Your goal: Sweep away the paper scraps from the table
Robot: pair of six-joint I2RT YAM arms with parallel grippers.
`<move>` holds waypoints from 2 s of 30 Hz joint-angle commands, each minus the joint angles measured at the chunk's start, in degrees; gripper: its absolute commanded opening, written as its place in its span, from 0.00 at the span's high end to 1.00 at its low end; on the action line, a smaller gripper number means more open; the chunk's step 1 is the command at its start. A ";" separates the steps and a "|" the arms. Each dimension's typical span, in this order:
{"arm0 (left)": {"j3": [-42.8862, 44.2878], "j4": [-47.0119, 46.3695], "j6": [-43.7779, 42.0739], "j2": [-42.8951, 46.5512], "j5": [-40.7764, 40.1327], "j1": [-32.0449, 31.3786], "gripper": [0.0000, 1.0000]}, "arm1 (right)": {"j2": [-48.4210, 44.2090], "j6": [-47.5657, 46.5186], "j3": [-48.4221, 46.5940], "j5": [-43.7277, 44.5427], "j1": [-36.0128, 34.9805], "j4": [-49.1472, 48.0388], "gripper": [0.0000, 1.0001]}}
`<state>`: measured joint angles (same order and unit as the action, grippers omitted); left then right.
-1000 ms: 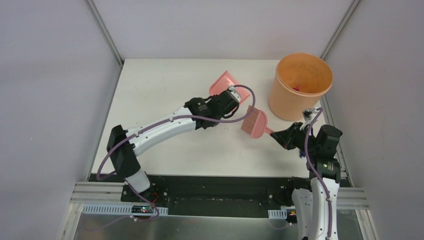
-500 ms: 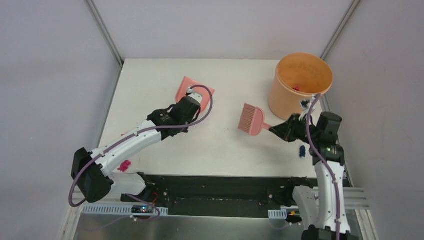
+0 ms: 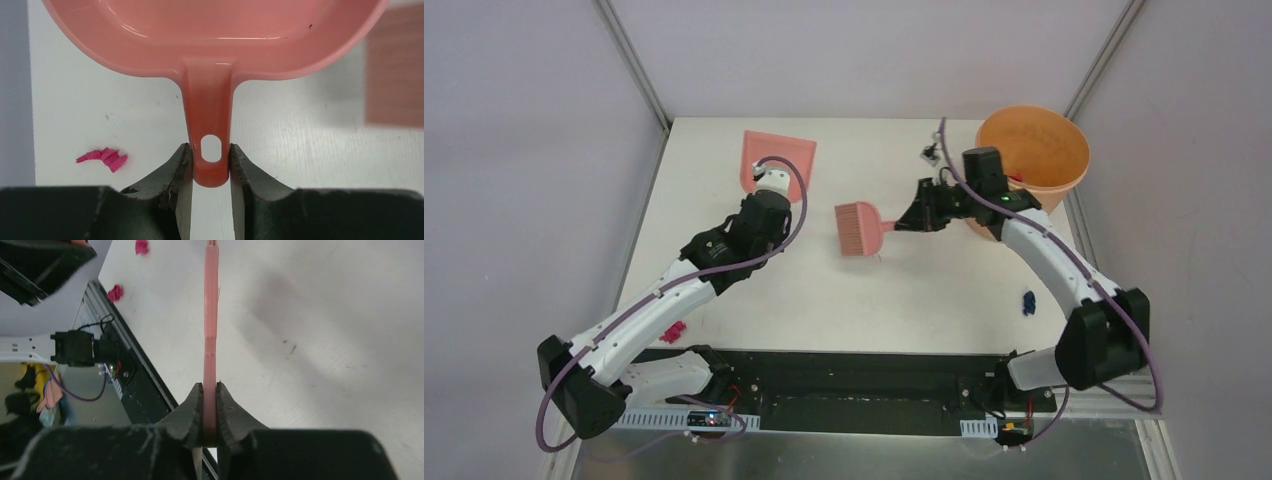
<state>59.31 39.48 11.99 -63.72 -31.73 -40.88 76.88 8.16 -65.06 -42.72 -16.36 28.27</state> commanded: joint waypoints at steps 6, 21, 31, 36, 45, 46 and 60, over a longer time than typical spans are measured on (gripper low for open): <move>-2.60 -7.75 2.19 8.31 -8.47 1.92 1.00 | 18.42 -0.67 -15.35 -2.58 -18.37 -1.80 1.00; -5.58 -11.59 3.35 17.81 -13.79 4.23 1.00 | 58.18 34.14 -53.27 -12.00 -36.56 -25.19 1.00; -5.44 -11.84 2.65 17.45 -12.86 4.96 1.00 | 70.64 46.77 -66.02 -6.77 -43.51 -31.54 1.00; -5.51 -12.07 2.18 17.15 -12.85 5.55 1.00 | 72.98 47.91 -67.92 -1.62 -44.55 -27.16 1.00; -5.79 -12.55 1.08 17.51 -13.36 5.73 1.00 | 71.16 43.76 -67.08 6.45 -45.05 -12.58 1.00; -5.93 -12.82 1.00 17.74 -13.36 5.68 1.00 | 70.59 43.36 -66.22 6.94 -45.03 -11.83 1.00; -7.28 -15.14 -1.52 17.23 -12.75 5.73 1.00 | 49.34 24.66 -35.51 13.35 -35.71 -1.30 1.00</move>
<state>52.21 27.49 11.90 -46.74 -44.86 -35.53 134.45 41.69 -109.65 -34.65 -57.74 19.81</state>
